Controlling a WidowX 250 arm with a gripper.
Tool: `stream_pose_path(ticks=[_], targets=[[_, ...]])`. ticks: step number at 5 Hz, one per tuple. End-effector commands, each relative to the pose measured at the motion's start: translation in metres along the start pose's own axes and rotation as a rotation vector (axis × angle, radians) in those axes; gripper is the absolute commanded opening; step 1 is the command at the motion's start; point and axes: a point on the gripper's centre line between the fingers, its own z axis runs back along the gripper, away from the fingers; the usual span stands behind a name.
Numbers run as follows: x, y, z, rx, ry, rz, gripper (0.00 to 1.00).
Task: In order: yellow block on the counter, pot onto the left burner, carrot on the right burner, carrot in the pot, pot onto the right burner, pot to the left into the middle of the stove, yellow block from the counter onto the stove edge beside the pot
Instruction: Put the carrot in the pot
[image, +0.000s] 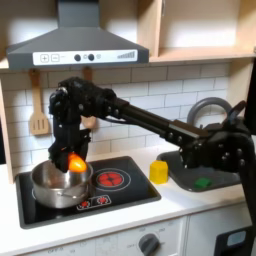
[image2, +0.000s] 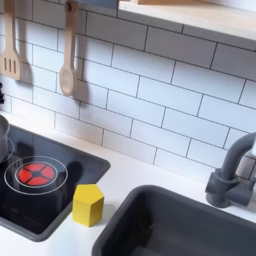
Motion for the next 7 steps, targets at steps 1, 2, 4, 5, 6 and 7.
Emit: stream_pose_path(ticks=[1, 2, 4, 5, 6, 7], targets=[[0.0, 0.006, -0.009, 0.027, 0.012, 0.002, 0.0], [-0.005, 0.009, -0.012, 0.035, 0.022, 0.002, 0.0], [-0.013, 0.015, -0.028, 0.052, 0.066, 0.007, 0.47], [-0.012, 0.012, -0.026, 0.047, 0.057, 0.003, 1.0], [-0.012, 0.011, -0.026, 0.052, 0.06, 0.004, 1.0], [-0.011, 0.012, -0.029, 0.045, 0.066, 0.013, 1.0]])
